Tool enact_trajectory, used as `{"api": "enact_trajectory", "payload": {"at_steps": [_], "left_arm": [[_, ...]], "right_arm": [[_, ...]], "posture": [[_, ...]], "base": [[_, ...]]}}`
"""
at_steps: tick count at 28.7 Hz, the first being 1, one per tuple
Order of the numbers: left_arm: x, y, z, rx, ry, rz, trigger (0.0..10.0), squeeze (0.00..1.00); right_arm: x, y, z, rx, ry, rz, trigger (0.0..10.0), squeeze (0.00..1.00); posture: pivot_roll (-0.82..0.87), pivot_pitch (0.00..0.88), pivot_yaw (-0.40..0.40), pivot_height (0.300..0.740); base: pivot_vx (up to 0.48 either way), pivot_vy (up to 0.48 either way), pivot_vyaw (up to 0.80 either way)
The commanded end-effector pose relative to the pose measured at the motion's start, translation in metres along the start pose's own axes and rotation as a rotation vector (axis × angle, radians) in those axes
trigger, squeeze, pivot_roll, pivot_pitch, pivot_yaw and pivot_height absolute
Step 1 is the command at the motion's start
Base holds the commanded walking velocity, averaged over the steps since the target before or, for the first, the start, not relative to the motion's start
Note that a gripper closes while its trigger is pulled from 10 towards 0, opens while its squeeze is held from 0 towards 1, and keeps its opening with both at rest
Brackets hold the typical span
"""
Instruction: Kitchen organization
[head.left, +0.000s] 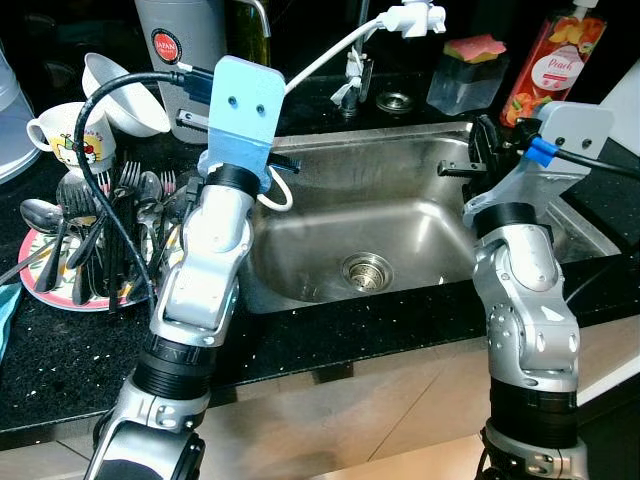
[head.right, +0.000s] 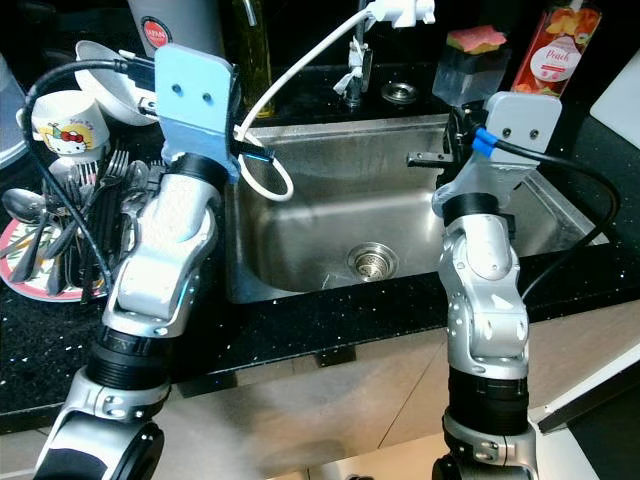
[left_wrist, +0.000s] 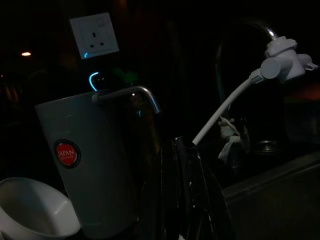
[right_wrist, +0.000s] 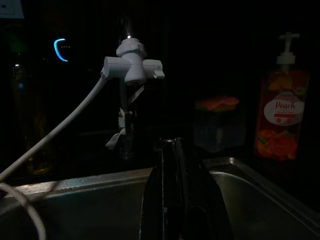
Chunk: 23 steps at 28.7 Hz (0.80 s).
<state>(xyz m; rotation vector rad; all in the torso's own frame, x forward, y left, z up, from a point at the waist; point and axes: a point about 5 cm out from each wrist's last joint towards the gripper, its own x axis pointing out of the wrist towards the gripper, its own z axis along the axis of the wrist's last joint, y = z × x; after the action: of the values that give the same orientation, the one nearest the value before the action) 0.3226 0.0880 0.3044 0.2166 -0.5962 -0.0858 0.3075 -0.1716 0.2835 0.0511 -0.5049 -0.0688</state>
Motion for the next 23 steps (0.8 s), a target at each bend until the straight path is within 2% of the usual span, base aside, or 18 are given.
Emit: {"api": "enact_trajectory", "payload": {"at_steps": [1,23], "left_arm": [[-0.0026,-0.0019,0.0,-0.01,0.006,-0.007,10.0,0.0],[-0.0027,-0.0051,-0.0027,-0.013,0.021,-0.029,10.0,0.0]], "right_arm": [[-0.0001,-0.0025,-0.0033,0.005,0.024,-0.015,10.0,0.0],[0.0,-0.0064,-0.0044,0.007,0.033,-0.04,10.0,0.0]], "posture": [[0.04,0.07,0.002,0.74],[0.04,0.065,0.007,0.74]], "base": [[0.0,0.0,0.8],[0.0,0.0,0.8]]}}
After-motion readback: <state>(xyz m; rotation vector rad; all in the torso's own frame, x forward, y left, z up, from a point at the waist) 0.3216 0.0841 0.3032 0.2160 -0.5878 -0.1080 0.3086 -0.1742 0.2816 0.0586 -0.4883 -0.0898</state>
